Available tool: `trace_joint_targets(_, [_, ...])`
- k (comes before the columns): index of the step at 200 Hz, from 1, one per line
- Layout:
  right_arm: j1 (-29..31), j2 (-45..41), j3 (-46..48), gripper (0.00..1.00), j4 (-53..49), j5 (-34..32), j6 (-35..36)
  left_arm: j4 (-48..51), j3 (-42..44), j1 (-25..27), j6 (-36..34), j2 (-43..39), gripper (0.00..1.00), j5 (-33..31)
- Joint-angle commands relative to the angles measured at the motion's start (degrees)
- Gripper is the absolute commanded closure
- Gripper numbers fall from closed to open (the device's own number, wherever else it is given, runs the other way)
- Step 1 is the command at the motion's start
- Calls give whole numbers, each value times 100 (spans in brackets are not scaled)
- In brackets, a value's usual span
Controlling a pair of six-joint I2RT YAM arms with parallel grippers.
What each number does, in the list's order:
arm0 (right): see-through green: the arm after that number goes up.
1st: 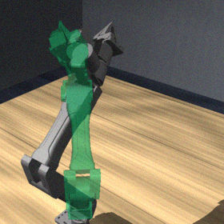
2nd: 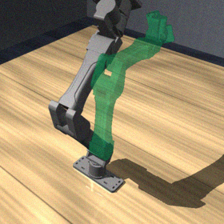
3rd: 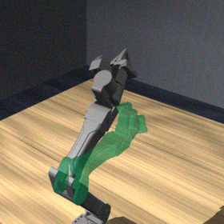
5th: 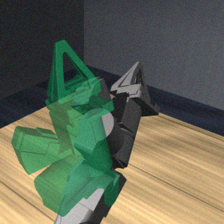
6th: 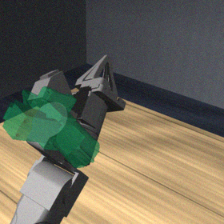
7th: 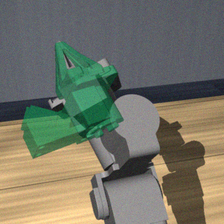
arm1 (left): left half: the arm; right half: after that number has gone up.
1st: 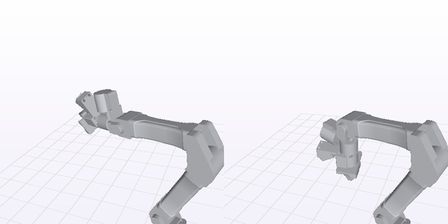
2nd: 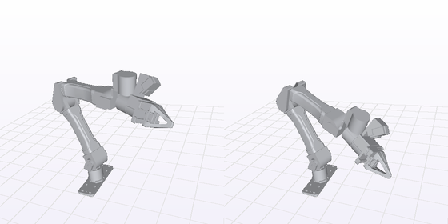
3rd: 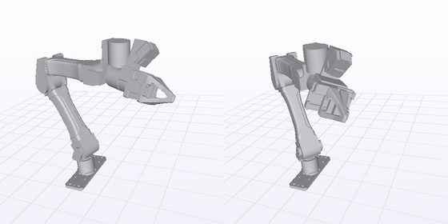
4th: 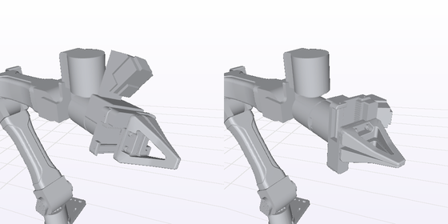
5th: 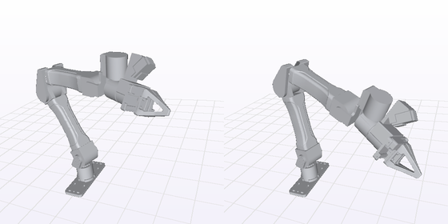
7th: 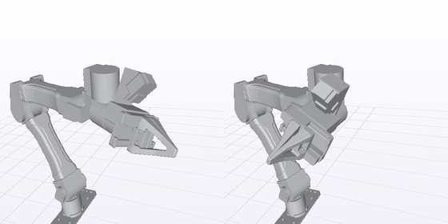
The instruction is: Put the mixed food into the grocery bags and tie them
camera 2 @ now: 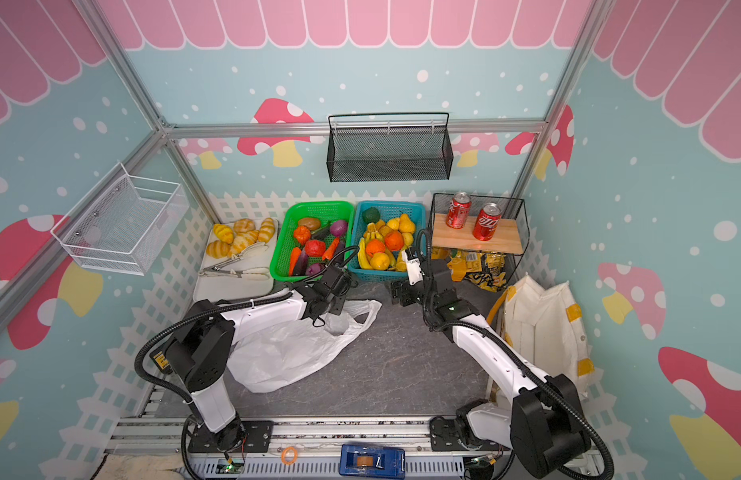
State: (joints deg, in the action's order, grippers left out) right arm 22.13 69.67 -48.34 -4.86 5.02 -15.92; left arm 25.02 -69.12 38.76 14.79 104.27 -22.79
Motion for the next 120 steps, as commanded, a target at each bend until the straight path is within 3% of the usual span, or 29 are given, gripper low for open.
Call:
trace_joint_targets(1, [10,-471,-608,11,-1118,-1673,100,-328,114,-104,-83,-64,41,-112])
trace_joint_targets(24, [-47,-868,-1107,7,-2170,-3471,203,-673,529,-307,20,-160,41,-51])
trace_joint_targets(30, [-146,-930,-1160,6,-2315,-3672,210,-781,651,-371,52,-197,41,-25])
trace_joint_targets(56, [-1501,-1136,-1362,4,-2872,-2841,116,-1222,1203,-710,178,-351,41,203])
trace_joint_targets(75, [-1721,-1034,-1275,4,-3019,-3194,90,-1387,1499,-912,226,-479,41,242])
trace_joint_targets(98, [-2137,-786,-904,4,-3047,-2939,-91,-1526,1769,-1214,305,-660,41,253])
trace_joint_targets(120, [-2280,-740,-645,5,-2927,-3169,-118,-1656,1911,-1480,400,-921,40,614])
